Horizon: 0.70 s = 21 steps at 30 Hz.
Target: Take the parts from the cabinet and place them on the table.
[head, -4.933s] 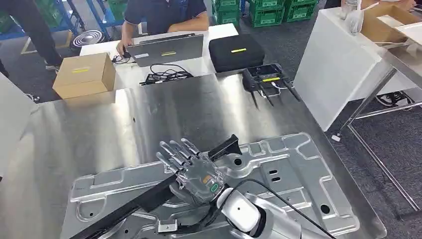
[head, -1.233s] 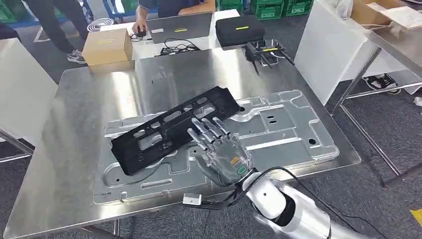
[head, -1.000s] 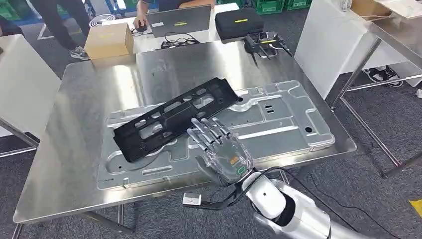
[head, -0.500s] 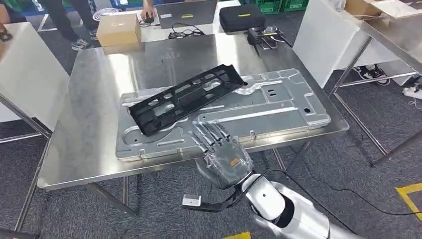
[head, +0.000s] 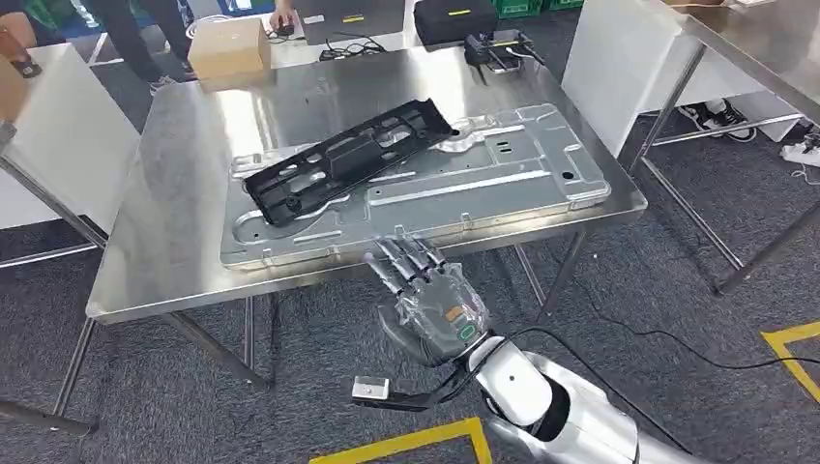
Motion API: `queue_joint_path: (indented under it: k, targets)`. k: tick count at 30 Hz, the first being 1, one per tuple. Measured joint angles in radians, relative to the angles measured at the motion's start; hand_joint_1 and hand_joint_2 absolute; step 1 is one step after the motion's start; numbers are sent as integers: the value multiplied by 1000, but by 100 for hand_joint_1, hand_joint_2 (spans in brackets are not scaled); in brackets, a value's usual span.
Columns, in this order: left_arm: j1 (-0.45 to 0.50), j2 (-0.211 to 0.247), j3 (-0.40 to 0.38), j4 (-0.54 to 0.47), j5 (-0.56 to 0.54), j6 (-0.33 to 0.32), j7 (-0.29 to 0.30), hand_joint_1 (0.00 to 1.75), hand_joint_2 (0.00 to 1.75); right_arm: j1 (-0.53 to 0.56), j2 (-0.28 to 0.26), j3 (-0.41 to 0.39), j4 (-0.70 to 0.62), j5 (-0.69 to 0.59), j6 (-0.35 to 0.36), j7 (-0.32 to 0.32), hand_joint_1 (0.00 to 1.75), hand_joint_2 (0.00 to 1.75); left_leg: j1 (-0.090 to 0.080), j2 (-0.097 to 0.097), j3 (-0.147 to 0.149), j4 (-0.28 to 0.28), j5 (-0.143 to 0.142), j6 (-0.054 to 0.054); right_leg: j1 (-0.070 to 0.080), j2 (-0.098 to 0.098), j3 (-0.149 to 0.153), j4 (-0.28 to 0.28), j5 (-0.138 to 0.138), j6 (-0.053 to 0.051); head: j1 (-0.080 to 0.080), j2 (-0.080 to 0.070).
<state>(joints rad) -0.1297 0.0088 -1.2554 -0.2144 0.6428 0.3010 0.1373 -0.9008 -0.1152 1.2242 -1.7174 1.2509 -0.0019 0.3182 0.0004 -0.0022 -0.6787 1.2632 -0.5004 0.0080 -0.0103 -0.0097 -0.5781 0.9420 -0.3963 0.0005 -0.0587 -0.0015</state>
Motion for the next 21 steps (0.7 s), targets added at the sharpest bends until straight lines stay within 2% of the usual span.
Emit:
queue_joint_path:
  k: [1,2,3,4,5,7,8,9,10,11,12,13,14,15,16,17,18,19,20,21]
  targets:
    - [0,0,0,0,0,0,0,0,0,1,0,1,0,0,0,0,0,0,0,0,43,-47,39,5,1,0,-16,0,12,2,0,0]
    - [-2,0,0,0,0,0,0,0,0,0,0,0,0,0,0,0,0,0,-2,0,103,-125,69,13,2,1,-29,0,25,3,0,0]
    - [-3,0,0,0,0,0,0,0,0,-1,0,0,0,0,0,0,0,0,-5,0,170,-217,76,22,4,2,-40,0,36,6,0,0]
    - [-8,4,0,0,0,2,0,0,0,-2,3,0,0,0,-1,1,0,0,-9,0,230,-324,22,37,1,1,-46,0,48,9,0,0]
    - [-9,5,1,0,0,2,0,0,0,-3,3,0,-1,0,-1,2,0,0,-16,1,260,-377,15,35,1,1,-47,0,55,14,0,0]
    - [-8,4,1,0,0,2,-2,0,0,-4,7,0,-1,0,-2,3,0,0,-23,-2,242,-366,27,44,-6,-1,-45,-8,73,29,0,0]
    - [-7,4,1,0,0,2,-1,0,0,-4,7,0,0,0,-1,3,0,0,-22,-2,235,-370,43,50,-6,-1,-46,-14,86,36,0,0]
    - [-7,3,1,0,2,1,-1,0,0,-4,6,0,-1,-2,-1,3,0,0,-12,1,227,-378,62,55,-5,0,-54,-12,77,41,-1,0]
    - [-8,3,1,0,3,1,-1,0,0,-4,6,0,-1,-4,-1,3,0,0,-14,1,215,-378,76,58,-6,4,-73,23,17,44,1,0]
    - [-7,5,1,0,3,1,-1,0,0,-4,6,0,-1,-5,-1,3,0,0,-13,2,199,-377,90,64,-7,4,-96,95,-65,46,1,0]
    - [-6,5,1,0,4,1,-2,0,0,-3,6,0,-1,-6,-1,3,0,0,-14,2,183,-376,103,64,-8,4,-117,182,-129,50,0,0]
    - [-6,5,1,0,4,1,-2,0,0,-3,6,1,-1,-6,-1,3,0,0,-14,3,168,-375,115,64,-8,4,-132,258,-167,53,1,0]
    - [-6,5,1,0,4,1,-2,0,0,-2,6,1,-1,-8,-1,3,0,0,-14,4,153,-373,127,63,-8,4,-141,327,-179,55,1,0]
    - [-6,4,1,0,4,0,-2,0,0,-1,6,1,-1,-9,0,3,0,0,-14,5,134,-371,139,62,-9,4,-137,363,-166,57,1,0]
    - [-5,4,1,0,5,0,-2,0,0,-1,6,2,-1,-9,0,3,0,0,-12,6,118,-368,150,59,-10,4,-113,352,-129,59,1,0]
    - [-5,4,1,0,6,0,-2,0,0,-1,6,2,-1,-10,0,2,0,0,-9,7,101,-362,160,55,-12,4,-61,295,-82,61,1,0]
    - [-5,4,1,0,6,0,-2,0,0,-2,6,2,-1,-14,0,0,0,0,-6,6,87,-352,166,49,-16,4,4,210,-58,66,1,0]
    - [-5,5,2,0,6,0,-2,0,0,-3,7,2,-2,-15,0,0,0,0,-7,5,76,-339,170,42,-22,4,80,107,-70,72,1,0]
    - [-6,5,2,0,6,0,-2,0,0,-7,9,2,-3,-16,0,-2,0,0,-12,4,62,-323,172,39,-16,9,131,24,-104,69,0,0]
    - [-7,5,2,0,7,1,-2,0,0,-8,11,2,-4,-18,0,-3,0,0,-13,4,55,-318,181,31,-15,12,128,10,-120,52,0,0]
